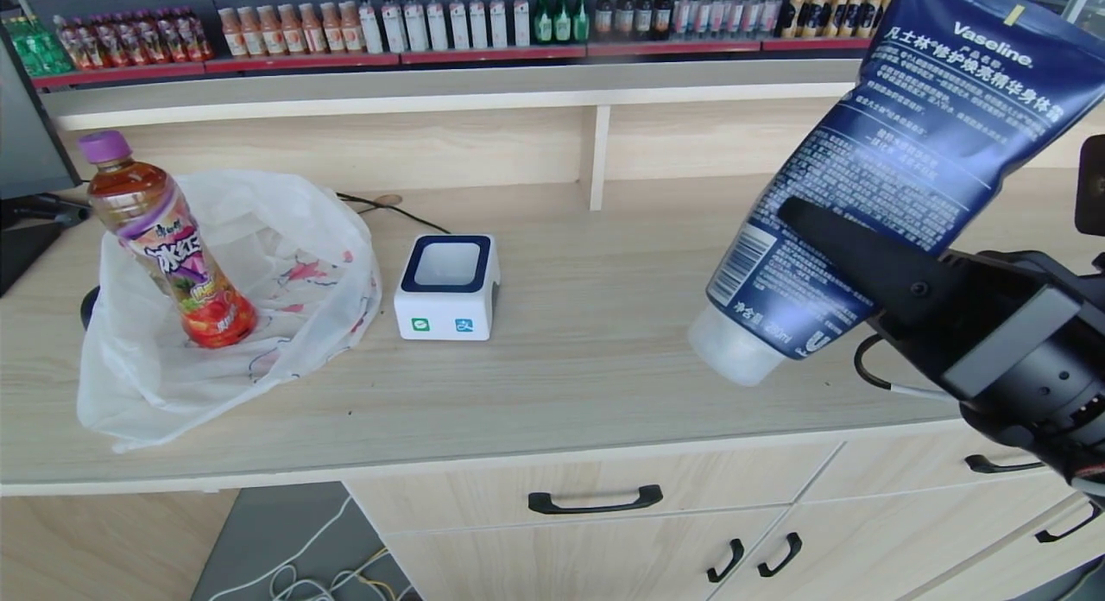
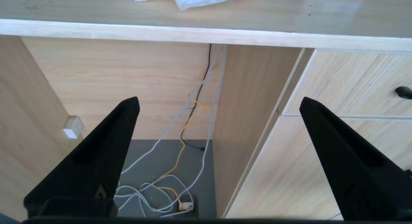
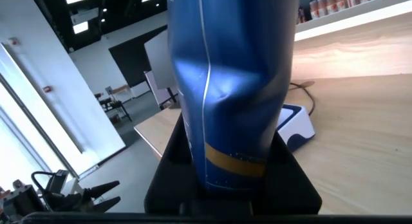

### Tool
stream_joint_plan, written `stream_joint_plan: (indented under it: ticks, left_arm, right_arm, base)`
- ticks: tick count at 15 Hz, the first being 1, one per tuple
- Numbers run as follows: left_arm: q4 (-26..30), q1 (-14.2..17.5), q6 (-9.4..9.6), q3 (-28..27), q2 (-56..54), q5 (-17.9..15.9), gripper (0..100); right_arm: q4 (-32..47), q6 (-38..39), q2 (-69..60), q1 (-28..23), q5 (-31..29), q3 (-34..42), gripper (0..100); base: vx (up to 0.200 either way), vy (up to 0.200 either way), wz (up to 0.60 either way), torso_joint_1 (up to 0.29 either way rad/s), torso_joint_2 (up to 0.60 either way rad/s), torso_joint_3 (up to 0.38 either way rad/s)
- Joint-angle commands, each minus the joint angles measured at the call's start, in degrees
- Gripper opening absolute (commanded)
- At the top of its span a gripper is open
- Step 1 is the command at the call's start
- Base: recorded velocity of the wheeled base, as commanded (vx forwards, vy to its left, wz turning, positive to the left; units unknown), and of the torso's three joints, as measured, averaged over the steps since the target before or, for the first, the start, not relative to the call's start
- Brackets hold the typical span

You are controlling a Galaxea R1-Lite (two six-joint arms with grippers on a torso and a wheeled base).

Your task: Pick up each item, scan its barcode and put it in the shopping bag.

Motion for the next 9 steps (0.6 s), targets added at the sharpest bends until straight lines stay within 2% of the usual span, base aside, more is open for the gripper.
stream_joint_plan:
  ticks: [1, 9]
  left_arm:
    - [0.0, 0.04, -0.02, 0.0, -0.02, 0.0, 100]
    - [0.0, -0.05, -0.02, 0.0, 0.06, 0.0, 100]
  right_arm:
    - [-0.03, -0.02, 0.14, 0.02, 0.02, -0.2, 0]
    - [-2.14, 0.6, -0.12, 0.02, 0.02, 1.99, 0]
  base:
    - [0.0, 0.0, 0.0, 0.0, 0.0, 0.0]
    - [0.0, 0.0, 0.0, 0.0, 0.0, 0.0]
